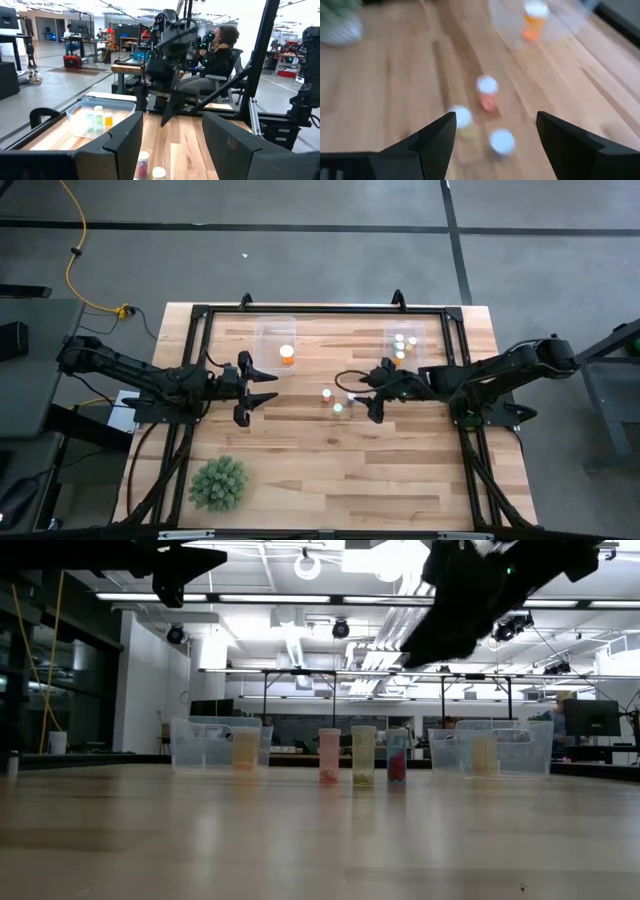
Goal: Pick and place medicine bottles into bin by pill shape (circle, oval)
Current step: Put the blue capsule bottle into the left transparent bin
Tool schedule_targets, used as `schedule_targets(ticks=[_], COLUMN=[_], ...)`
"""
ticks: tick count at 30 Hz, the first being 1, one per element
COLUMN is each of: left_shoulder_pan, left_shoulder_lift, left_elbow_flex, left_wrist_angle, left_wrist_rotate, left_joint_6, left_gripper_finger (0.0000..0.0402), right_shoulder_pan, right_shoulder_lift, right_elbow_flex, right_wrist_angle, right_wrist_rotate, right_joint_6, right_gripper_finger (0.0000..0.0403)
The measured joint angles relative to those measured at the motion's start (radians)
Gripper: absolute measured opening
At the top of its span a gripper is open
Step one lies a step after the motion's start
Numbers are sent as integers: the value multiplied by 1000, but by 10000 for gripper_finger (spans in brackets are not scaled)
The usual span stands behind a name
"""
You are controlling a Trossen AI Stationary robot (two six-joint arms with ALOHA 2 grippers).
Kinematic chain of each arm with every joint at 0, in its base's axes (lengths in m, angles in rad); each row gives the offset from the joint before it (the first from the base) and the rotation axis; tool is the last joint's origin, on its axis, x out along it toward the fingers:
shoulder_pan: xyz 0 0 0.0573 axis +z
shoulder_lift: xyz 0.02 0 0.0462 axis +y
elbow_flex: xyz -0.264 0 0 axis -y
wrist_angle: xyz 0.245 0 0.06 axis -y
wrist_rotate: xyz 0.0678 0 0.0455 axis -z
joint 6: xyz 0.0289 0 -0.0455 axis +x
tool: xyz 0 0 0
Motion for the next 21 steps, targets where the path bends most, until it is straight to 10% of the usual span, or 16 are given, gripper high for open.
schedule_targets(ticks=[21], left_shoulder_pan=[0], left_shoulder_lift=[0], left_elbow_flex=[0], left_wrist_angle=[-1], left_wrist_rotate=[0], left_joint_6=[1], left_gripper_finger=[196], right_shoulder_pan=[-136], right_shoulder_lift=[220], right_elbow_flex=[0], right_wrist_angle=[85], right_wrist_rotate=[-159], right_joint_6=[-76], right_gripper_finger=[270])
